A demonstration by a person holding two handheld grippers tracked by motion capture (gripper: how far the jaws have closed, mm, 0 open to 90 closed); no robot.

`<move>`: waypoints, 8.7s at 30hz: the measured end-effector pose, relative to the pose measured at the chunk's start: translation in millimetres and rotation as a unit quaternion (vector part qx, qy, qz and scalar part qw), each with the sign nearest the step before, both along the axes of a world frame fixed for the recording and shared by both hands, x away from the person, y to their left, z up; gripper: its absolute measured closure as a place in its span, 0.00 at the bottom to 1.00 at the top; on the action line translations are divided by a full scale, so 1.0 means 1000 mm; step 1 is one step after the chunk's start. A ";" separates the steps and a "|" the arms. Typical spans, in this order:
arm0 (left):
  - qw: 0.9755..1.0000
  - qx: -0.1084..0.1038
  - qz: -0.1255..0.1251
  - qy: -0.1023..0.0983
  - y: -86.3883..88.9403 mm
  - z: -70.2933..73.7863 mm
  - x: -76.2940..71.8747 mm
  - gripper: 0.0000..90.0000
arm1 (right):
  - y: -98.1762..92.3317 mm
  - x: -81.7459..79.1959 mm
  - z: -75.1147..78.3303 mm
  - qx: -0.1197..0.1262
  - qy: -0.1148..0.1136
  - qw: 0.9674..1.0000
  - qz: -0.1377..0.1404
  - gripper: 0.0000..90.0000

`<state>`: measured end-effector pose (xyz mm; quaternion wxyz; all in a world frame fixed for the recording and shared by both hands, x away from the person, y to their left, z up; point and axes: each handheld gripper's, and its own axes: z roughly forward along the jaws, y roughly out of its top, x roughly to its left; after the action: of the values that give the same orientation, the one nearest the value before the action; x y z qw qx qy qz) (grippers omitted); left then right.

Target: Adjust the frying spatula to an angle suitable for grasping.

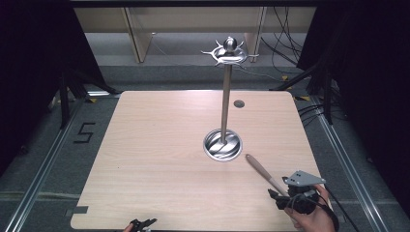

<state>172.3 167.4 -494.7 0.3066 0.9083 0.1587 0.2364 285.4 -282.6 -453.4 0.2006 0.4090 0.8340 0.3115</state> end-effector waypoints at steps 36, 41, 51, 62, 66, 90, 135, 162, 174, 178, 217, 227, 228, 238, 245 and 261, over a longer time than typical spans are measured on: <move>1.000 0.003 -0.009 -0.005 -0.003 0.001 -0.003 0.19 | 0.022 0.085 -0.018 -0.085 0.178 0.980 -0.016 0.61; 1.000 0.004 -0.010 -0.004 -0.003 0.000 -0.003 0.19 | 0.024 0.088 -0.022 -0.084 0.188 0.978 -0.010 0.66; 1.000 0.002 -0.013 0.001 -0.003 0.001 -0.004 0.19 | 0.025 0.097 -0.023 -0.100 0.195 0.976 0.020 0.81; 1.000 0.008 -0.015 0.002 -0.004 -0.002 -0.002 0.19 | 0.029 0.099 -0.022 -0.122 0.205 0.970 0.042 0.83; 1.000 0.007 -0.017 0.001 -0.005 -0.002 -0.003 0.19 | 0.026 0.105 -0.022 -0.128 0.205 0.968 0.063 0.82; 1.000 0.010 -0.019 0.001 -0.003 0.000 -0.004 0.19 | 0.037 0.106 -0.020 -0.176 0.207 0.958 0.090 0.83; 1.000 0.003 -0.020 0.009 -0.002 0.000 -0.003 0.19 | -0.006 0.064 0.073 0.147 -0.064 0.982 0.102 0.83; 1.000 0.002 -0.016 0.013 -0.002 -0.002 -0.001 0.19 | 0.033 0.074 0.115 0.183 -0.144 0.964 0.127 0.83; 1.000 0.006 -0.013 0.010 -0.001 -0.001 -0.002 0.19 | 0.063 0.097 0.152 0.170 -0.158 0.964 0.133 0.83; 1.000 0.003 -0.013 0.007 -0.002 -0.002 -0.002 0.19 | 0.072 0.106 0.162 0.158 -0.152 0.966 0.140 0.83; 1.000 0.002 -0.018 0.012 -0.003 -0.003 -0.003 0.19 | 0.098 0.144 0.191 0.116 -0.123 0.979 0.115 0.83; 1.000 0.002 -0.015 0.007 -0.003 -0.003 -0.003 0.19 | 0.099 0.146 0.188 0.133 -0.131 0.975 0.118 0.83; 1.000 0.003 -0.018 0.013 -0.003 -0.003 -0.003 0.19 | 0.099 0.146 0.188 0.133 -0.131 0.975 0.118 0.83; 1.000 0.008 -0.020 0.012 -0.003 -0.003 -0.003 0.19 | 0.091 0.145 0.184 0.153 -0.131 0.971 0.126 0.82; 1.000 0.006 -0.022 0.013 -0.005 -0.005 -0.002 0.19 | 0.089 0.140 0.183 0.161 -0.128 0.971 0.122 0.81; 1.000 0.007 -0.023 0.013 -0.005 -0.005 -0.002 0.19 | 0.087 0.132 0.184 0.175 -0.124 0.971 0.109 0.70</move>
<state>169.8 162.3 -499.8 0.3030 0.9169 0.1405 0.2187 417.3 -195.2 -269.1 0.1924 0.3029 0.7745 0.5210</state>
